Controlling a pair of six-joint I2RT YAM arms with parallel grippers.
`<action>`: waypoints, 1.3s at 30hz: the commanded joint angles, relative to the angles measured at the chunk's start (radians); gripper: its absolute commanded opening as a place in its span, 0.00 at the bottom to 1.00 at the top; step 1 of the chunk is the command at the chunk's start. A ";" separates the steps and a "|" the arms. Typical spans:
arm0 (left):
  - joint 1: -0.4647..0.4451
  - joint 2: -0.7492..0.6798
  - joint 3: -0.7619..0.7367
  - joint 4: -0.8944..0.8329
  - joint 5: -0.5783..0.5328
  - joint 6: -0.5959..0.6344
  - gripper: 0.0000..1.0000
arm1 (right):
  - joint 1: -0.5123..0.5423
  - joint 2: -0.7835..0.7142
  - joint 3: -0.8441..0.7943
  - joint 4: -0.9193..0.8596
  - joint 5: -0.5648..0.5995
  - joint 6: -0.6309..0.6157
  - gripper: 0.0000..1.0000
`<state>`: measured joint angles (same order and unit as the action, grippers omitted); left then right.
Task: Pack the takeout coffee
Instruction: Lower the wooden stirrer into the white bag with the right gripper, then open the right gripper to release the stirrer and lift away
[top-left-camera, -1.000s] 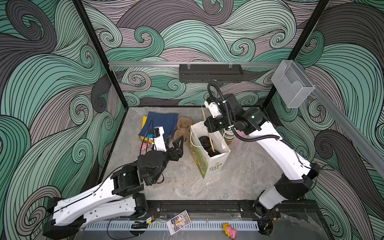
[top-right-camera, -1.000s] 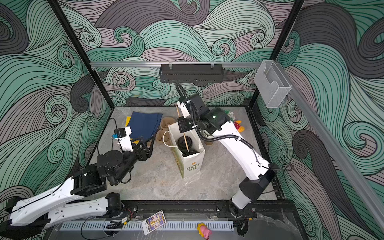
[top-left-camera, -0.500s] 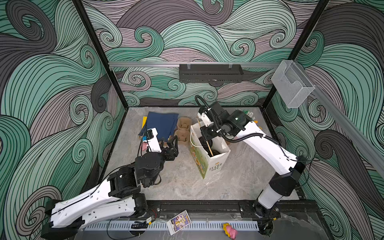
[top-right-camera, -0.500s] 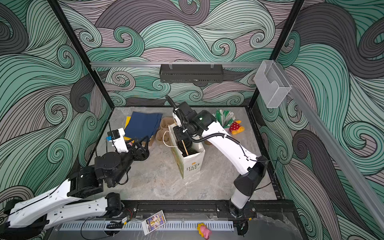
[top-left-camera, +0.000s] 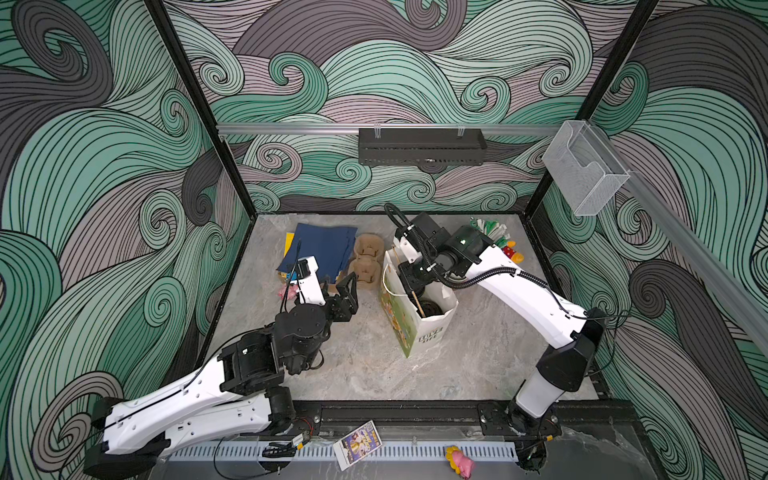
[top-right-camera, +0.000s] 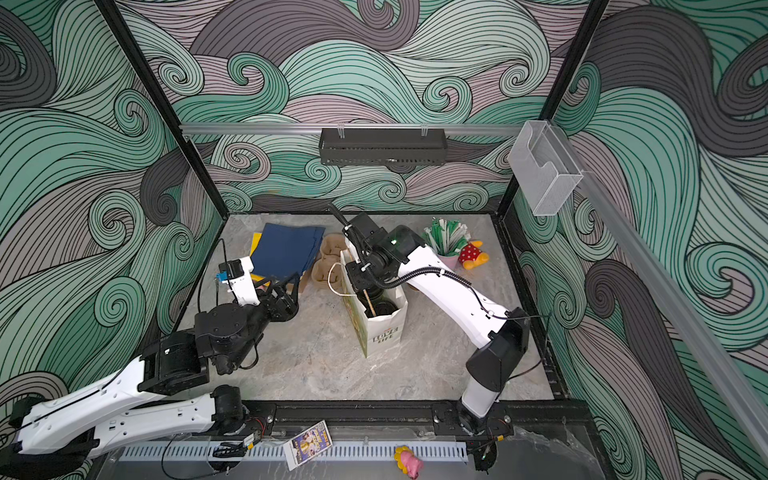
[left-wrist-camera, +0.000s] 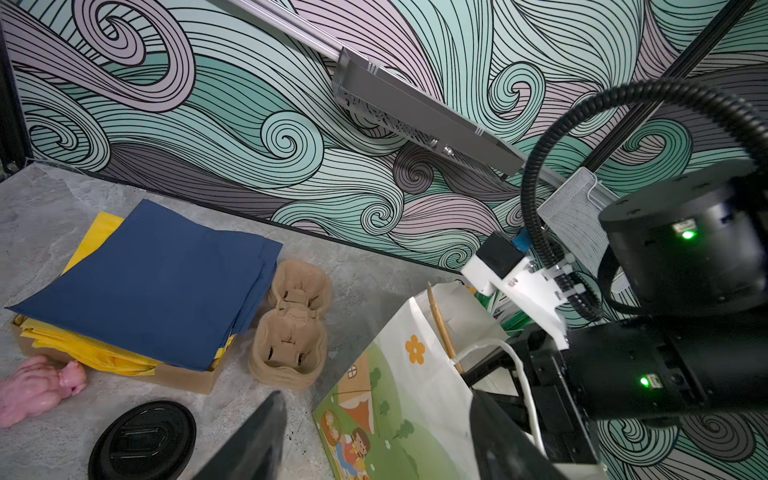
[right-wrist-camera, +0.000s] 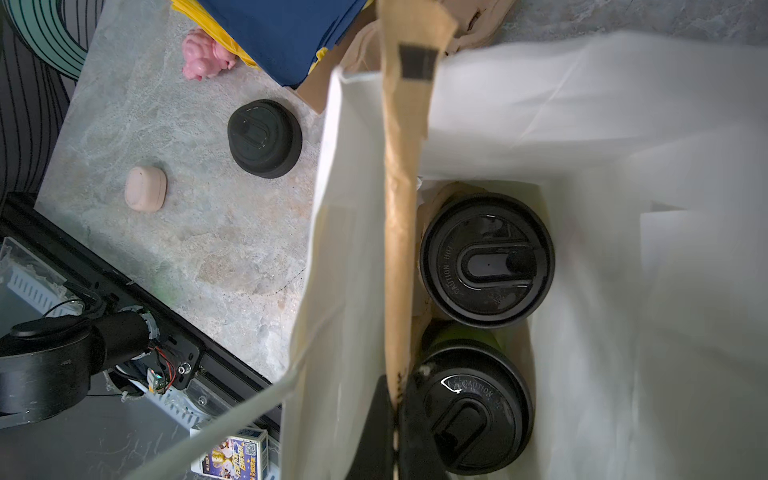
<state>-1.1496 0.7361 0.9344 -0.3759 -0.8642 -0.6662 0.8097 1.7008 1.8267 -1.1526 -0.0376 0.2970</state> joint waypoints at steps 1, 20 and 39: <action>0.006 0.006 0.017 -0.022 -0.018 -0.006 0.71 | 0.006 0.013 0.000 -0.034 -0.003 0.017 0.05; 0.012 0.032 0.036 -0.025 -0.009 0.000 0.72 | 0.006 -0.056 0.176 -0.133 0.120 -0.005 0.37; 0.102 0.009 -0.008 -0.201 -0.082 -0.252 0.70 | 0.003 -0.863 -0.521 0.192 0.607 0.161 0.38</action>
<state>-1.0832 0.7551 0.9360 -0.4957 -0.9253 -0.8207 0.8101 0.8829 1.3987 -1.0248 0.4278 0.3519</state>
